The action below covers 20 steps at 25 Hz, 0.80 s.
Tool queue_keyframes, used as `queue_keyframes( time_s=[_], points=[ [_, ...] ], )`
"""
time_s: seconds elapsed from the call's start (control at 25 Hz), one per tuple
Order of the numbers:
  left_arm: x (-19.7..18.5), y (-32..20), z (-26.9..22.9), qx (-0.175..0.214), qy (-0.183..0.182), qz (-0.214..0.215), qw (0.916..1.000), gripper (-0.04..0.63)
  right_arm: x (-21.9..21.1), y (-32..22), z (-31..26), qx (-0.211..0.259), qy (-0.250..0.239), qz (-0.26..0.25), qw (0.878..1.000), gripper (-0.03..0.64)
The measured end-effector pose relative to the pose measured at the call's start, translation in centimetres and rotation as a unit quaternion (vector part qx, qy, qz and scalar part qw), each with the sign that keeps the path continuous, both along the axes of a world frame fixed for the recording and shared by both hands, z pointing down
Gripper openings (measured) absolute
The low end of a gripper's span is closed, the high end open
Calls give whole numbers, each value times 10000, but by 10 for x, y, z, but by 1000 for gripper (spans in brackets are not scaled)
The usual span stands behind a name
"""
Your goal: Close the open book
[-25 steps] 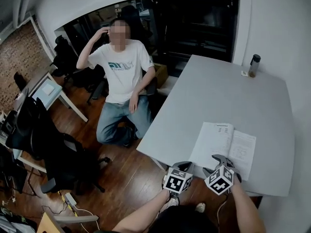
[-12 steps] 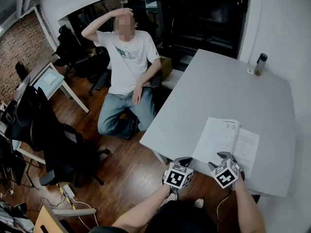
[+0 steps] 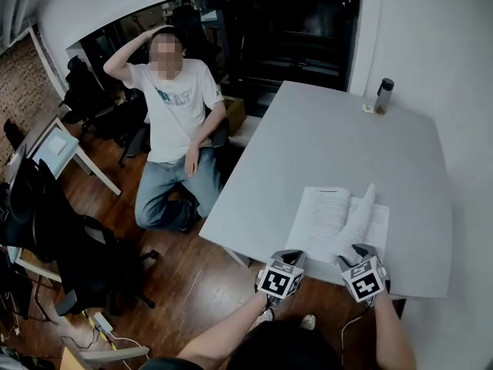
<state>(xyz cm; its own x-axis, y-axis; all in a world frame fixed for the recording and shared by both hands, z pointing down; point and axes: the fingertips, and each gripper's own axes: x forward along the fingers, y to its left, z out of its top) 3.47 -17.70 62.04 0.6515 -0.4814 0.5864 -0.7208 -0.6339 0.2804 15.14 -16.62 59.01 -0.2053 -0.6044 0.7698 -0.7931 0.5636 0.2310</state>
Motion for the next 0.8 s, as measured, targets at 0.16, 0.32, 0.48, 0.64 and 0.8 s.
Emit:
queue_keyframes(
  time_s=[0.16,0.32,0.48,0.64,0.8],
  points=[
    [19,3,0,14,-12,198,9998,5,37,10,1,-3,-196,569,9982,202],
    [34,2,1,54,-70,379,9992,5,66,25,9,-96,-469,1081,9930,202],
    [43,3,1,99,-154,515,9985,5,97,44,20,-221,-1433,1977,9695,202],
    [47,3,-5,173,-223,588,9979,5,130,65,15,-131,-1844,2561,9488,202],
    [48,3,-6,192,-235,566,9979,5,146,66,-2,150,-1814,2650,9469,202]
  ],
)
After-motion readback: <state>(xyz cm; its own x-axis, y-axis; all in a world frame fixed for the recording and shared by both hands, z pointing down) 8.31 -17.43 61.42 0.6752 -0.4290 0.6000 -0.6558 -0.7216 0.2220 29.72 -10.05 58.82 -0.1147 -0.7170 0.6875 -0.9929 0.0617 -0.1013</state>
